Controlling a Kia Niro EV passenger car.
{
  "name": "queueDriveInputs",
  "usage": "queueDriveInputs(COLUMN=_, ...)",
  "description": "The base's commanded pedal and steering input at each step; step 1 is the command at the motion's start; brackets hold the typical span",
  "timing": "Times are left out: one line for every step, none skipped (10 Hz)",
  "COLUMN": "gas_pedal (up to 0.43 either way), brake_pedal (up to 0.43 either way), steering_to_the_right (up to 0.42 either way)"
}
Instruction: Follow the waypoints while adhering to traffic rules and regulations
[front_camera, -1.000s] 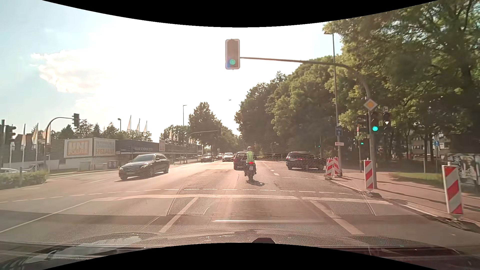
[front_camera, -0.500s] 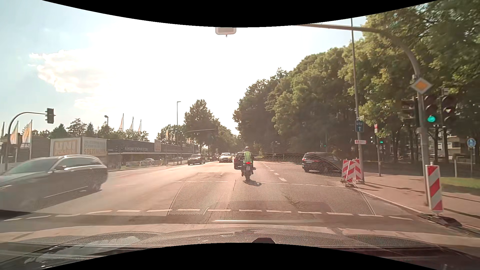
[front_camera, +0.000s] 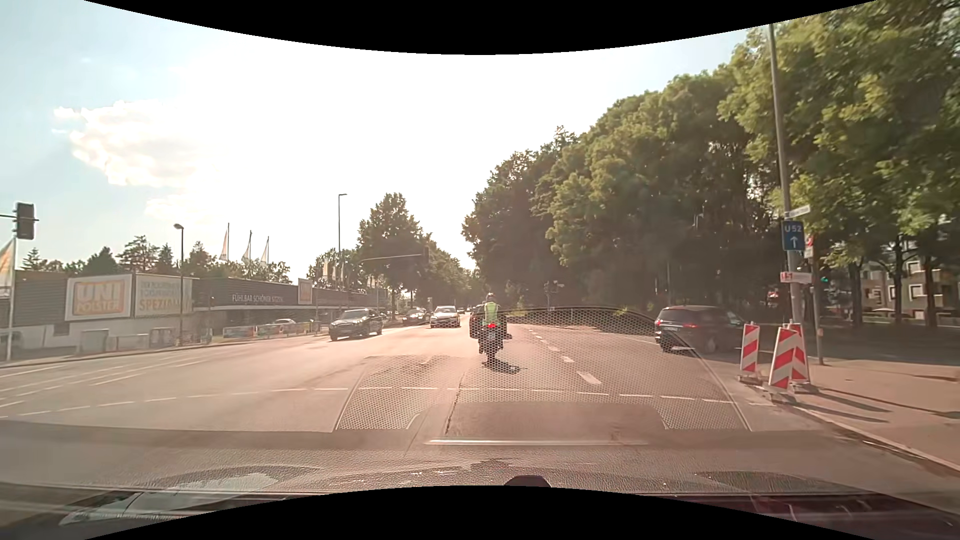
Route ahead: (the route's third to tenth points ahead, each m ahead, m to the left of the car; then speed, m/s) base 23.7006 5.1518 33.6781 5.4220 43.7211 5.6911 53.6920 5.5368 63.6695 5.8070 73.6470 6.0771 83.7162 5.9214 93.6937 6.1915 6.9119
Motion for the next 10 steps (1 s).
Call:
queueDriveInputs(gas_pedal=0.177, brake_pedal=0.0, steering_to_the_right=0.004)
queueDriveInputs(gas_pedal=0.177, brake_pedal=0.0, steering_to_the_right=0.004)
queueDriveInputs(gas_pedal=0.177, brake_pedal=0.0, steering_to_the_right=0.004)
queueDriveInputs(gas_pedal=0.177, brake_pedal=0.0, steering_to_the_right=0.004)
queueDriveInputs(gas_pedal=0.177, brake_pedal=0.0, steering_to_the_right=0.003)
queueDriveInputs(gas_pedal=0.177, brake_pedal=0.0, steering_to_the_right=-0.001)
queueDriveInputs(gas_pedal=0.177, brake_pedal=0.0, steering_to_the_right=-0.002)
queueDriveInputs(gas_pedal=0.177, brake_pedal=0.0, steering_to_the_right=-0.002)
queueDriveInputs(gas_pedal=0.177, brake_pedal=0.0, steering_to_the_right=-0.002)
queueDriveInputs(gas_pedal=0.177, brake_pedal=0.0, steering_to_the_right=-0.002)
